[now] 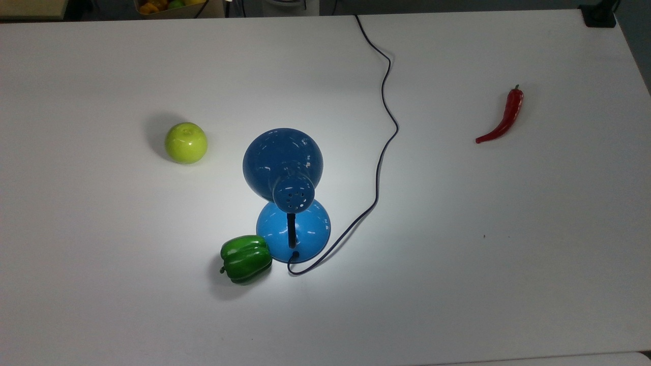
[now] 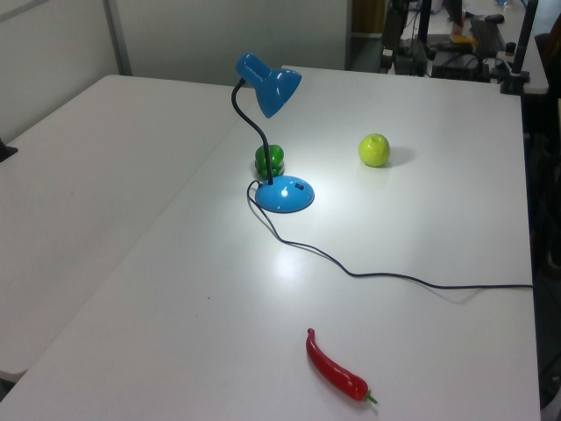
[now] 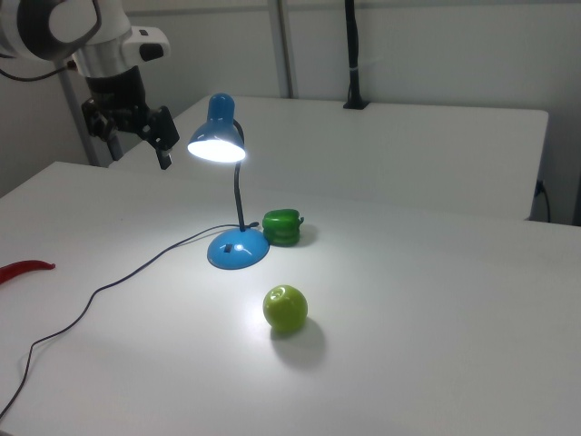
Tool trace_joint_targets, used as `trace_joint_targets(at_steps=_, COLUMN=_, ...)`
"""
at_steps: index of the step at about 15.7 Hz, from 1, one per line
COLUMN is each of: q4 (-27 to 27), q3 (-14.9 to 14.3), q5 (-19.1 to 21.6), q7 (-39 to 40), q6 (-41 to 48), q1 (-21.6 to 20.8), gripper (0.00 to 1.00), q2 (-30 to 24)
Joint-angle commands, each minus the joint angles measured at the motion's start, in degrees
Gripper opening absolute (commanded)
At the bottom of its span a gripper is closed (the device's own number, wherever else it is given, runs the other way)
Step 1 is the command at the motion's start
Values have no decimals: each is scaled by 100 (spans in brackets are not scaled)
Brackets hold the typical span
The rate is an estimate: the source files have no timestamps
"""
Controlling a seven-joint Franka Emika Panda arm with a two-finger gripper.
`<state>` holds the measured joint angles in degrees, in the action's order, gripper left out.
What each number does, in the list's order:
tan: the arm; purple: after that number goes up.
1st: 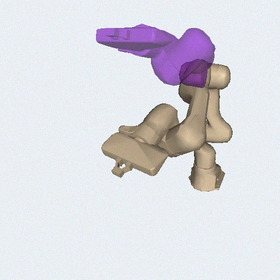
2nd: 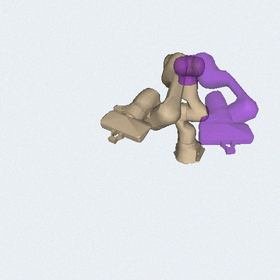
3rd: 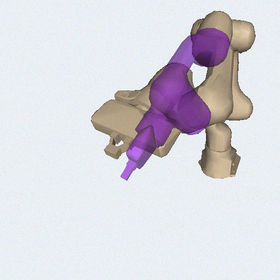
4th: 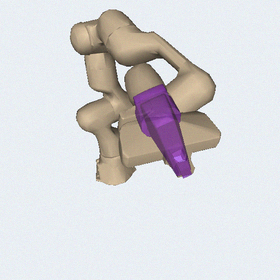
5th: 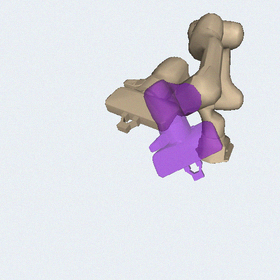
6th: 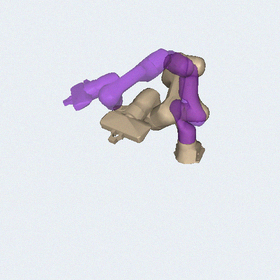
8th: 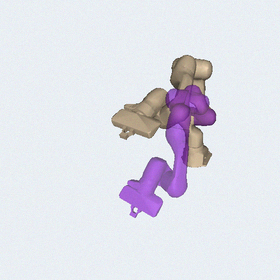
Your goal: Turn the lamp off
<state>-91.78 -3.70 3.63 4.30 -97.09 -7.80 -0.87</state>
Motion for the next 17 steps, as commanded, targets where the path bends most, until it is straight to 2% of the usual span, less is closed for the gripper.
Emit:
trace_joint_targets(at_steps=1, q4=-138, q3=53, q5=-100, q7=97, q6=-73, q1=-28, gripper=100, q2=-63)
trace_joint_targets(at_steps=11, q4=-121, q3=53, q5=-100, q7=185, q6=-99, q1=-11, gripper=100, q2=-37)
trace_joint_targets(at_steps=12, q4=-121, q3=53, q5=-100, q7=203, q6=-108, q1=-11, gripper=95, q2=-36)
trace_joint_targets(at_steps=15, q4=-112, q3=53, q5=-100, q7=518, q6=-99, q1=-2, gripper=68, q2=-45)
trace_joint_targets(at_steps=17, q4=-112, q3=53, q5=-82, q7=537, q6=-99, q1=-2, gripper=57, q2=-45)
